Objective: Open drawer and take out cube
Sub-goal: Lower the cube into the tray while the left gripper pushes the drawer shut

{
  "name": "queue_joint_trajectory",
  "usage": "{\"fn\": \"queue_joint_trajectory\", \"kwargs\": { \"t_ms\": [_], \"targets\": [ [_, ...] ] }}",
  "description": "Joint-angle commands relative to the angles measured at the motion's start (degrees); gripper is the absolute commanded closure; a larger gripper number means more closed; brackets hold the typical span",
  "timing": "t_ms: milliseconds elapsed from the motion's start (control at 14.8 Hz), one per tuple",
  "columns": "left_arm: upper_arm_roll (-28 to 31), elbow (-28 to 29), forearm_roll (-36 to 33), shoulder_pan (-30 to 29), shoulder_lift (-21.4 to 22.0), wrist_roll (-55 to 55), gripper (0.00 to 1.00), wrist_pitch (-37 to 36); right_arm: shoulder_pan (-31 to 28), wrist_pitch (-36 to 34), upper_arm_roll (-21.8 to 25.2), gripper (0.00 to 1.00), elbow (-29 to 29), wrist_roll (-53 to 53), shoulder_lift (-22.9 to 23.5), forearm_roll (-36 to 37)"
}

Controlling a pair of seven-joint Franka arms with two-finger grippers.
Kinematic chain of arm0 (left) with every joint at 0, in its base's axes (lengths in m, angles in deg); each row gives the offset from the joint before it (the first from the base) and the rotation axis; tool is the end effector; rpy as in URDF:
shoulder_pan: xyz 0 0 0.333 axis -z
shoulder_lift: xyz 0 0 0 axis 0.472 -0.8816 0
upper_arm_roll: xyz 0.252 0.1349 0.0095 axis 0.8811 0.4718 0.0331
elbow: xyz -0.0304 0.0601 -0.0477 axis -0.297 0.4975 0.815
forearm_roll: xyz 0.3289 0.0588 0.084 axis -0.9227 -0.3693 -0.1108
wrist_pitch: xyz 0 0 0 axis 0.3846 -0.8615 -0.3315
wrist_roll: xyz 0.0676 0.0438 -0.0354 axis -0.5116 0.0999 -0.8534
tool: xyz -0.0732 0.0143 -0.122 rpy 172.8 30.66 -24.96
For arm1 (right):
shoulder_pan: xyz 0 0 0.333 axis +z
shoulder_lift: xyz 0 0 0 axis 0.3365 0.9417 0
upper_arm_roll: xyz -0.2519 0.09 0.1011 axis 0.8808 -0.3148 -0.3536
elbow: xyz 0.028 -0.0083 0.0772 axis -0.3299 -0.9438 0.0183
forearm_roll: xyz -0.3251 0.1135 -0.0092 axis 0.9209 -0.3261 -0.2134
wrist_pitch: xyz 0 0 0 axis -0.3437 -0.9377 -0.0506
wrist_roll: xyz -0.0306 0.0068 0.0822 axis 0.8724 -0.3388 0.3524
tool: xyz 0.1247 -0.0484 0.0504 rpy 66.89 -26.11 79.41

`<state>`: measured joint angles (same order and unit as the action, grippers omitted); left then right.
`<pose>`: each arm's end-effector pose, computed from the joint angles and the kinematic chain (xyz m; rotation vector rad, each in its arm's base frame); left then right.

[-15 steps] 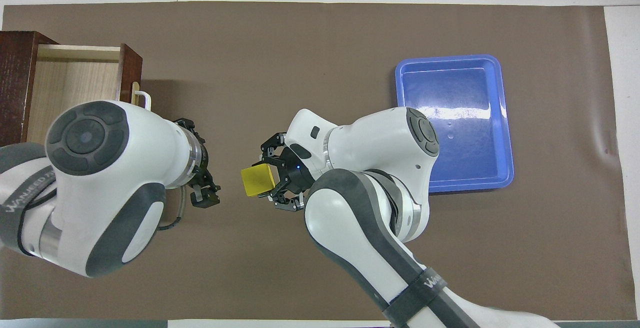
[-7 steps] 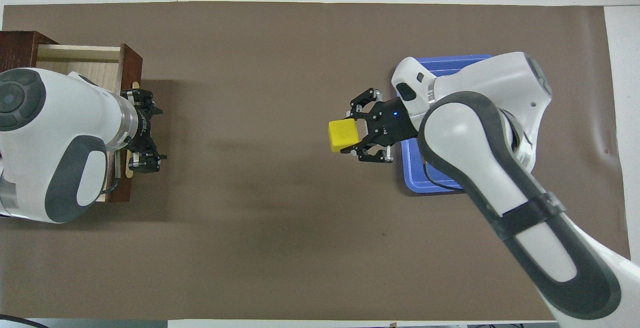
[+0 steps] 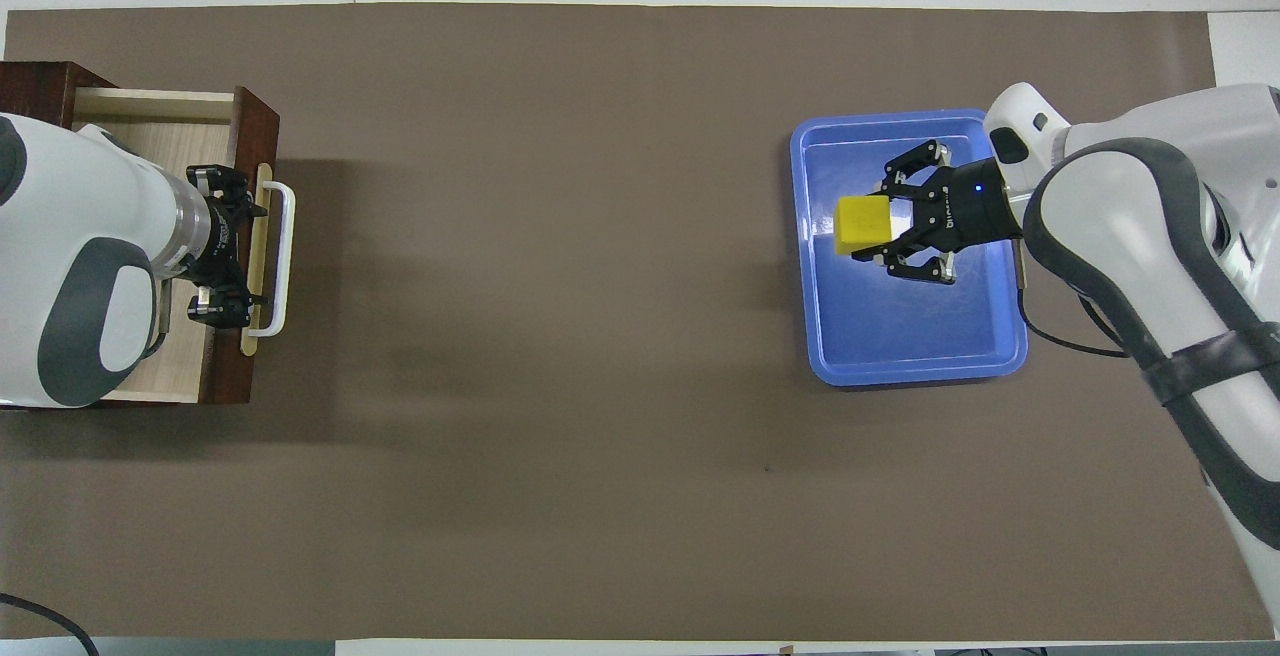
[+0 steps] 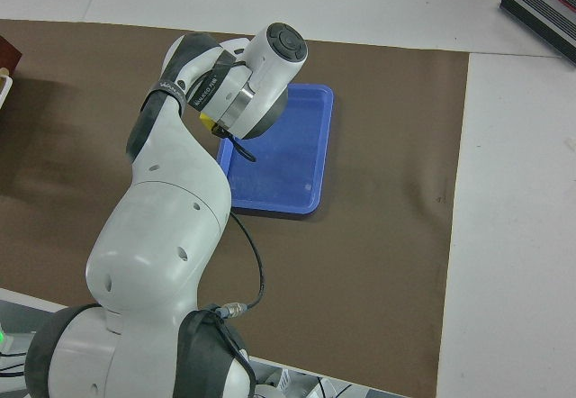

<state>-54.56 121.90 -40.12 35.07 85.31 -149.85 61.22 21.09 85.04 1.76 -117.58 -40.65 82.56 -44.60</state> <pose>0.5227 -0.0562 0.3975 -2.2225 -2.2022 -0.1244 0.5592 0.0631 0.3503 -1.9488 -1.7983 -0.5963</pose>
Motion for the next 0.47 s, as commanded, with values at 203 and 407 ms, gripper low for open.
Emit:
{"fn": "queue_joint_trajectory", "kwargs": {
  "t_ms": [203,407],
  "targets": [
    [-0.5,-4.0,-2.0,-8.8,-2.0,5.2,0.00,-1.4,-5.5,2.2,-1.0,1.00,3.8,-11.1,8.8,0.0],
    [-0.5,-3.2,-2.0,-12.1,-1.9,7.7,0.00,0.3,-7.2,-1.0,-1.1,1.00,5.4,-12.1,10.6,-2.3]
  ]
}}
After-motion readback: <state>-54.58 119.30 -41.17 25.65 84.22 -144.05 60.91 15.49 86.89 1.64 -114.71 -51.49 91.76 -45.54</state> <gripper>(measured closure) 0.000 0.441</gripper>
